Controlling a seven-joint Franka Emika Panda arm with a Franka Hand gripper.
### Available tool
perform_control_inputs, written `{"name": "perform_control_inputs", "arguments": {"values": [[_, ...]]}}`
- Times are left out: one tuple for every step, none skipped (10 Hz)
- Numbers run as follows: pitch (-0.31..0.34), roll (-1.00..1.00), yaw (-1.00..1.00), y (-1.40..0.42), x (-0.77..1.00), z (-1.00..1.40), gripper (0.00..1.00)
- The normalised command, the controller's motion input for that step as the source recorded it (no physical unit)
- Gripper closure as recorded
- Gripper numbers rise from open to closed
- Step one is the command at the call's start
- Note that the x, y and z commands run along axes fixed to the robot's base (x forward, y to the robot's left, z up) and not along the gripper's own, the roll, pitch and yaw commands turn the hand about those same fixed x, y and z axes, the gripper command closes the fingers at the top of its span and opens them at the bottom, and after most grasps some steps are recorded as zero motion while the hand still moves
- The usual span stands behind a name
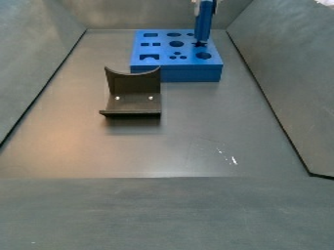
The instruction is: Insert the star object.
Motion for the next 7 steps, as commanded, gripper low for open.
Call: {"name": "perform_control_inputs", "arguments": {"values": [[0.0,0.0,0.0,0.03,0.02,-0.35,1.0],[0.051,0.01,0.0,0.09,0.09,-0.28,1.0],[0.057,0.07,0.01,0.16,0.1,-0.22,1.0],[0.026,0.17,0.23,0.07,0.1,-0.26,1.0],[0.026,0.16,0.25,0.03,0.15,-0.35,1.0],[0.027,0.17,0.24,0.02,0.16,-0.39,1.0],[0.02,0.18,0.28,0.0,0.18,-0.45,1.0]]}}
